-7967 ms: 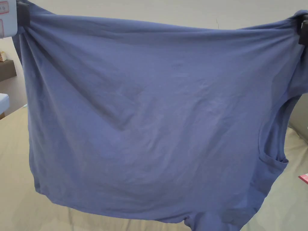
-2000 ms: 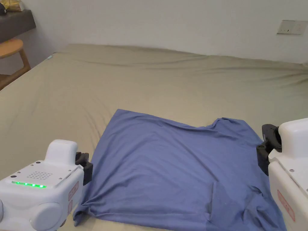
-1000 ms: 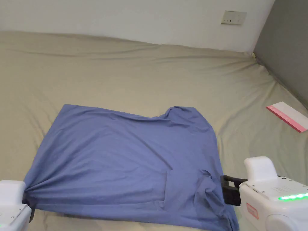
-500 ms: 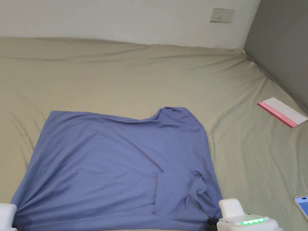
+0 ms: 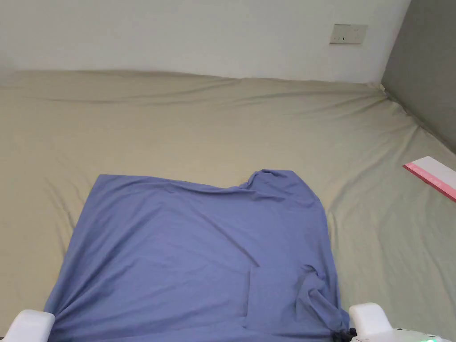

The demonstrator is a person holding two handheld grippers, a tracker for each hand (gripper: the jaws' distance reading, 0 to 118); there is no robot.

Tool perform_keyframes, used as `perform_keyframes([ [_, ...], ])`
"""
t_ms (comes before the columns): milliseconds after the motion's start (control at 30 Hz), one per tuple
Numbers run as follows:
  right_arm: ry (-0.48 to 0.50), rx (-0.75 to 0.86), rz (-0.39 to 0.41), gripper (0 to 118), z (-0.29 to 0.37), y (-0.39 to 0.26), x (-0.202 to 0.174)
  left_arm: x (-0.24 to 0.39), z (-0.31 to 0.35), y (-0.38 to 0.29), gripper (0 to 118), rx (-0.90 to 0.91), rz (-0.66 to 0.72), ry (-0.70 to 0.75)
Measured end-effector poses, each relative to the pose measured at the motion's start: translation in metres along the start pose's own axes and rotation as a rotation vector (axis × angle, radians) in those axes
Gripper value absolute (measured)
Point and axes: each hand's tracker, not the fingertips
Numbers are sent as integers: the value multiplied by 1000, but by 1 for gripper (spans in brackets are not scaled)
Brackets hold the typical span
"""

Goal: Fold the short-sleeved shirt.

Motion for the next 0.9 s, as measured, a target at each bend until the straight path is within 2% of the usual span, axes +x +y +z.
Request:
perform_keyframes([
  [167, 23, 93, -15, 11, 40, -2, 3, 0, 17, -2, 5, 38, -17, 12],
  [267, -3, 105, 29, 11, 52, -5, 0, -4, 26, -9, 5, 50, 5, 8],
  [633, 1, 81, 35, 11, 59, -24, -6, -9, 40, -27, 5, 38, 10, -9],
  [900, -1, 133, -26, 11, 65, 0, -1, -18, 36, -6, 5, 57, 25, -3],
])
